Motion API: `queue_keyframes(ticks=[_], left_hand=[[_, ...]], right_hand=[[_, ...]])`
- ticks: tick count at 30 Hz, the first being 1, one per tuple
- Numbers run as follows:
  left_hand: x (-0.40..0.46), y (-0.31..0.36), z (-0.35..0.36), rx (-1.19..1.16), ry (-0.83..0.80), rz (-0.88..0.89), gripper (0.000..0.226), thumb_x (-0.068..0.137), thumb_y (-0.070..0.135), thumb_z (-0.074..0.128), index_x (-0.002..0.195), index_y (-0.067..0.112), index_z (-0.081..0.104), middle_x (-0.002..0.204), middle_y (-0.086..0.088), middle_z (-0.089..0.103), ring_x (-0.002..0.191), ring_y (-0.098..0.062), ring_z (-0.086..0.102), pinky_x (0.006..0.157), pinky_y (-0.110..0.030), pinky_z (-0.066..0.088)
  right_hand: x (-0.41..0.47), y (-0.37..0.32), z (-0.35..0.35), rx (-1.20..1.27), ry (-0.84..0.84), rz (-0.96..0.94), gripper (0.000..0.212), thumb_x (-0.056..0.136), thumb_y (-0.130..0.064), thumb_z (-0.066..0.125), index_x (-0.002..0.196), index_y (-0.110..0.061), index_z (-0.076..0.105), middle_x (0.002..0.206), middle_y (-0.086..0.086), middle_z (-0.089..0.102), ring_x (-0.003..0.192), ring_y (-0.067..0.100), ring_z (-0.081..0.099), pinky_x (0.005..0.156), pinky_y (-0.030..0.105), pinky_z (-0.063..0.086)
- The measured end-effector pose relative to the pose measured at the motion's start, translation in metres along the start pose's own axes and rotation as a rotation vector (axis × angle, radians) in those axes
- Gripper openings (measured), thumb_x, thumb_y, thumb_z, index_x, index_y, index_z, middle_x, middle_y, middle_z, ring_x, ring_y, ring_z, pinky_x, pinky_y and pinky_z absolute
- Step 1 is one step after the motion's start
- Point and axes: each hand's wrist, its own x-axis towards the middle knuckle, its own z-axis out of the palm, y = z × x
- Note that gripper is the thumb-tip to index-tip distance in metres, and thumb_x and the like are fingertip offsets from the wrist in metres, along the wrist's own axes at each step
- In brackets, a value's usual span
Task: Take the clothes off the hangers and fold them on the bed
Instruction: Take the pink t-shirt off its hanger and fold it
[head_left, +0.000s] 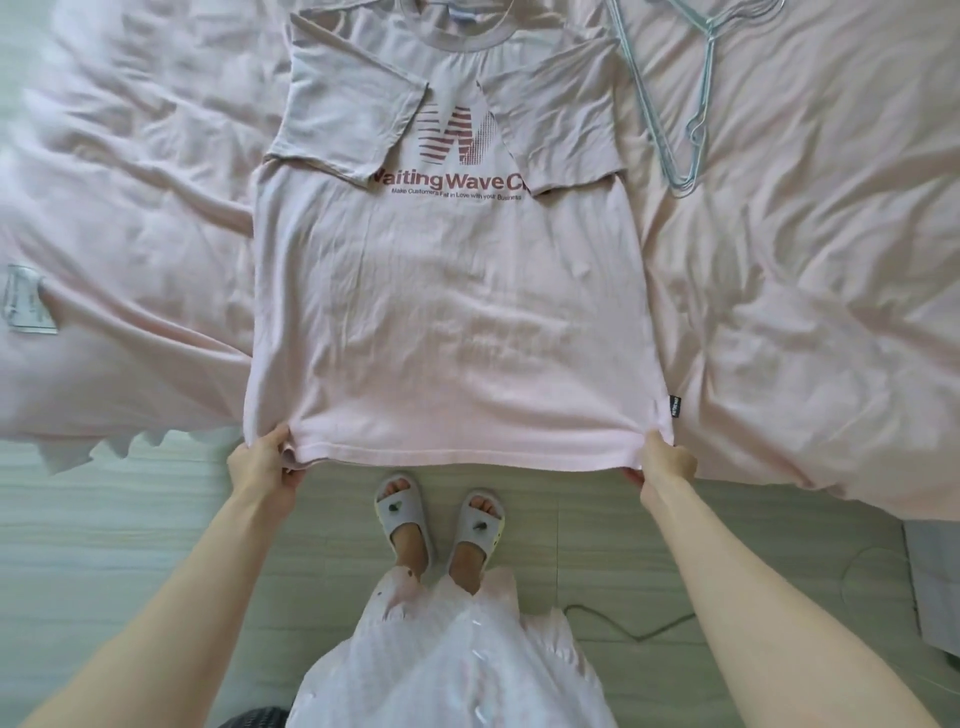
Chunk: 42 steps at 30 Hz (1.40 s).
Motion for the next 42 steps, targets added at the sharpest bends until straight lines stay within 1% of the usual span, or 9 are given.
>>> queue_keyframes(ticks=[5, 10, 14, 17, 20, 22, 27, 37, 42], left_hand=[[-0.023, 0.047, -0.011, -0.087, -0.063, 0.087, 0.008, 0.093, 0.012, 0.051, 0.087, 0.016, 0.055, 0.067, 0.0, 0.055, 0.047, -0.006, 0.054, 0.039, -0.023, 0.051], [-0.041, 0.111, -0.01, -0.174, -0.084, 0.071, 0.024, 0.089, 0.008, 0.049, 0.11, 0.014, 0.058, 0.046, 0.01, 0.059, 0.038, 0.0, 0.054, 0.031, -0.011, 0.038], [-0.014, 0.157, 0.002, -0.18, -0.086, 0.048, 0.044, 0.081, 0.009, 0.053, 0.124, 0.007, 0.055, 0.1, -0.006, 0.064, 0.07, -0.011, 0.062, 0.041, -0.019, 0.05], [-0.022, 0.19, 0.027, -0.195, -0.127, 0.079, 0.021, 0.085, 0.002, 0.05, 0.105, 0.003, 0.058, 0.094, -0.01, 0.06, 0.074, -0.012, 0.066, 0.04, -0.022, 0.049], [-0.036, 0.23, 0.062, -0.192, -0.168, 0.163, 0.042, 0.089, 0.003, 0.051, 0.13, -0.002, 0.048, 0.082, -0.007, 0.052, 0.078, -0.018, 0.059, 0.06, -0.029, 0.05], [-0.027, 0.258, 0.082, -0.216, -0.162, 0.141, 0.046, 0.09, 0.001, 0.047, 0.135, 0.004, 0.042, 0.075, -0.002, 0.046, 0.064, -0.01, 0.049, 0.049, -0.022, 0.049], [0.019, 0.335, 0.139, -0.211, -0.133, 0.02, 0.025, 0.085, -0.007, 0.035, 0.07, 0.012, 0.037, 0.047, -0.002, 0.039, 0.028, -0.007, 0.037, 0.026, -0.014, 0.032], [0.087, 0.409, 0.246, -0.213, -0.193, -0.089, 0.036, 0.091, 0.0, 0.042, 0.058, 0.012, 0.033, 0.026, 0.003, 0.032, 0.023, -0.002, 0.038, 0.035, -0.012, 0.04], [0.121, 0.427, 0.298, -0.24, -0.242, -0.12, 0.029, 0.096, 0.005, 0.043, 0.067, 0.006, 0.044, 0.035, 0.002, 0.049, 0.035, -0.002, 0.053, 0.045, -0.017, 0.051]], right_hand=[[-0.023, -0.04, -0.035, 0.276, -0.04, 0.059, 0.023, 0.088, -0.012, 0.06, 0.109, -0.008, 0.054, 0.1, 0.01, 0.055, 0.07, 0.021, 0.057, 0.037, 0.027, 0.05], [-0.053, -0.101, -0.056, 0.474, -0.038, 0.085, 0.016, 0.084, -0.006, 0.053, 0.099, -0.012, 0.052, 0.075, 0.003, 0.051, 0.06, 0.017, 0.05, 0.051, 0.029, 0.045], [-0.074, -0.157, -0.053, 0.59, -0.02, 0.082, 0.008, 0.084, -0.007, 0.047, 0.09, -0.01, 0.052, 0.073, 0.004, 0.049, 0.058, 0.017, 0.047, 0.051, 0.027, 0.042], [-0.083, -0.196, -0.042, 0.68, -0.048, 0.079, 0.01, 0.088, -0.01, 0.04, 0.088, -0.012, 0.05, 0.072, 0.003, 0.046, 0.055, 0.015, 0.044, 0.051, 0.026, 0.044], [-0.086, -0.237, -0.024, 0.732, -0.066, 0.072, 0.011, 0.088, -0.012, 0.04, 0.092, -0.013, 0.05, 0.073, 0.001, 0.048, 0.059, 0.015, 0.048, 0.051, 0.027, 0.049], [-0.083, -0.261, -0.012, 0.752, -0.079, 0.054, 0.011, 0.088, -0.013, 0.045, 0.098, -0.015, 0.049, 0.074, 0.001, 0.048, 0.06, 0.015, 0.049, 0.042, 0.022, 0.05], [-0.072, -0.333, 0.035, 0.781, -0.098, 0.045, 0.004, 0.09, -0.017, 0.051, 0.091, -0.013, 0.05, 0.077, 0.001, 0.05, 0.065, 0.016, 0.05, 0.042, 0.025, 0.051], [-0.03, -0.443, 0.133, 0.817, -0.132, 0.059, 0.022, 0.092, -0.015, 0.047, 0.07, -0.013, 0.046, 0.04, 0.001, 0.053, 0.05, 0.013, 0.05, 0.039, 0.023, 0.05], [0.007, -0.484, 0.182, 0.803, -0.166, 0.068, 0.02, 0.092, -0.01, 0.047, 0.071, -0.01, 0.048, 0.06, 0.006, 0.052, 0.045, 0.015, 0.051, 0.039, 0.023, 0.05]])
